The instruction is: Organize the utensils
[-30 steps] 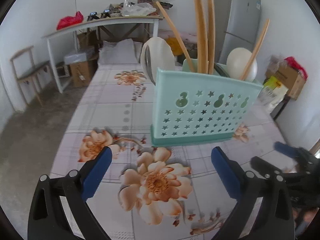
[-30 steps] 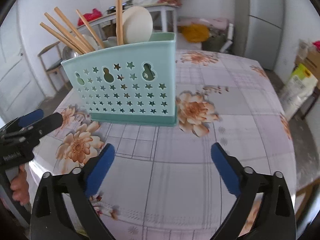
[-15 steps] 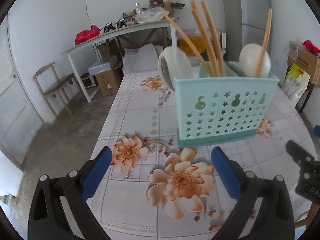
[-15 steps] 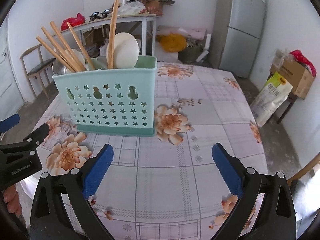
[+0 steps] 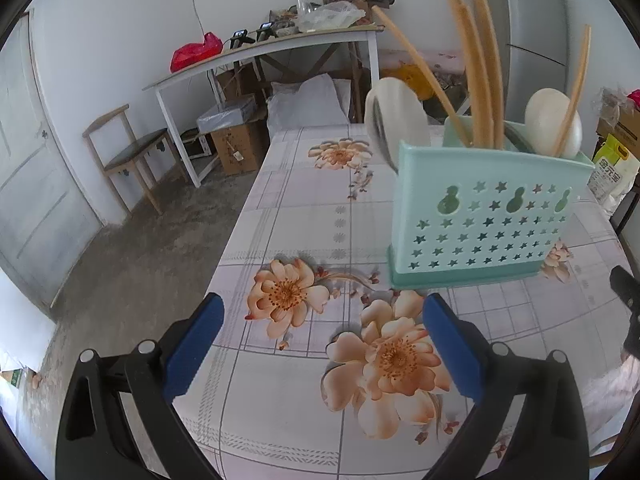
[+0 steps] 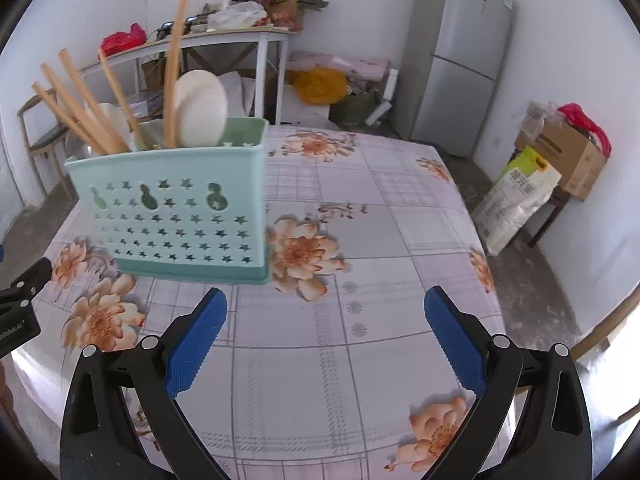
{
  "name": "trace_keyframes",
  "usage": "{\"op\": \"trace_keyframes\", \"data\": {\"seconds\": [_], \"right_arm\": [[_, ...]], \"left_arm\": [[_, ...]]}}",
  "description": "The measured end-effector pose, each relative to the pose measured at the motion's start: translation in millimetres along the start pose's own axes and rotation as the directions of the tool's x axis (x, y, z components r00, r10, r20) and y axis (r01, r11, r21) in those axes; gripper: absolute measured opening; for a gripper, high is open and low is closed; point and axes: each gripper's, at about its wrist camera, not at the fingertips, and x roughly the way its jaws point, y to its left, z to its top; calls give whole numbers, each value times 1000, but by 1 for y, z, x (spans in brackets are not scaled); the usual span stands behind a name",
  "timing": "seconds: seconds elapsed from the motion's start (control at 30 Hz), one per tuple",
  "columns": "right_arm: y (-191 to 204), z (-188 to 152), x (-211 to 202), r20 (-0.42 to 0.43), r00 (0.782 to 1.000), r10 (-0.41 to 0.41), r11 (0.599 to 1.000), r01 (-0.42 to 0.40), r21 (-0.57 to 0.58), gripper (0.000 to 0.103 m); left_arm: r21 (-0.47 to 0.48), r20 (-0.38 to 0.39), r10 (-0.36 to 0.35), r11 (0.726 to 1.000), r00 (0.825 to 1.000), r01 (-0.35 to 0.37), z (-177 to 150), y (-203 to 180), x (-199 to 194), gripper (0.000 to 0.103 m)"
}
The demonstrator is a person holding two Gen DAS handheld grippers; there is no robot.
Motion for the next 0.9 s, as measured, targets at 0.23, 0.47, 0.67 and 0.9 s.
{"op": "trace_keyframes", "data": {"seconds": [0.23, 0.47, 0.67, 0.9], "right_arm": [[0, 1, 6, -12, 1000, -5, 1000, 5, 1, 95], [2, 1, 5, -19, 1000, 4, 1000, -4, -4, 95], [3, 2, 3, -18, 1000, 10, 1000, -11, -7, 95], [2, 1, 3, -18, 1000, 15, 1000, -15, 1, 95]], "left_arm": [[-2, -16, 2, 1000, 1000, -2, 0, 0, 6, 97], [-5, -25, -1, 1000, 1000, 1, 0, 2, 11, 97], [-6, -19, 2, 1000, 1000, -2, -1, 1, 12, 97], [-6, -19, 2, 1000, 1000, -2, -1, 1, 12, 97]]}}
